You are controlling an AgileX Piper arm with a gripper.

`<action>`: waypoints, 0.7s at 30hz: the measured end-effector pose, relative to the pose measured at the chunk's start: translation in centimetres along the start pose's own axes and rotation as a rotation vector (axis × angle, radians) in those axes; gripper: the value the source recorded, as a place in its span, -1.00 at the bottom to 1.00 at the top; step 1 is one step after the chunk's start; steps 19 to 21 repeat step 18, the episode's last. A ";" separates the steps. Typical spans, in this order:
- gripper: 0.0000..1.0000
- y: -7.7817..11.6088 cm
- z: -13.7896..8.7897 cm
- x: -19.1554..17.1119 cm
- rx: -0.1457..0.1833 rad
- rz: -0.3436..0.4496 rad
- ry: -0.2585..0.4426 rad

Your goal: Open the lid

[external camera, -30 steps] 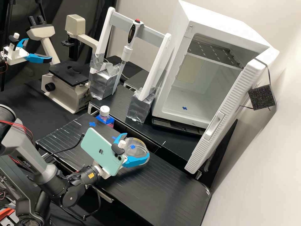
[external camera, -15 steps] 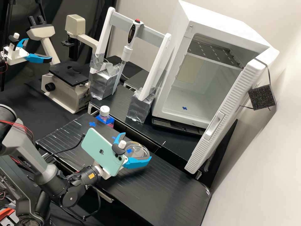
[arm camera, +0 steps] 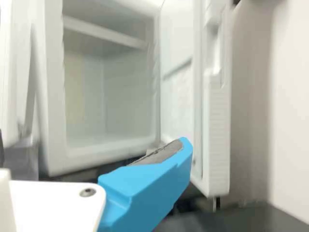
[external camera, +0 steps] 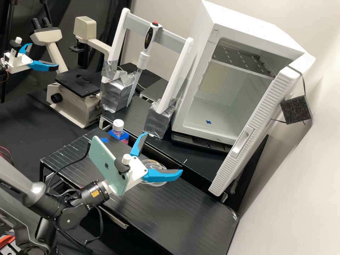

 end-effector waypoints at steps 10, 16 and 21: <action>1.00 -1.2 -4.8 -1.0 0.102 -0.061 0.304; 1.00 -2.2 -6.5 -1.7 0.195 -0.157 0.440; 1.00 -2.4 -6.8 -1.8 0.220 -0.174 0.463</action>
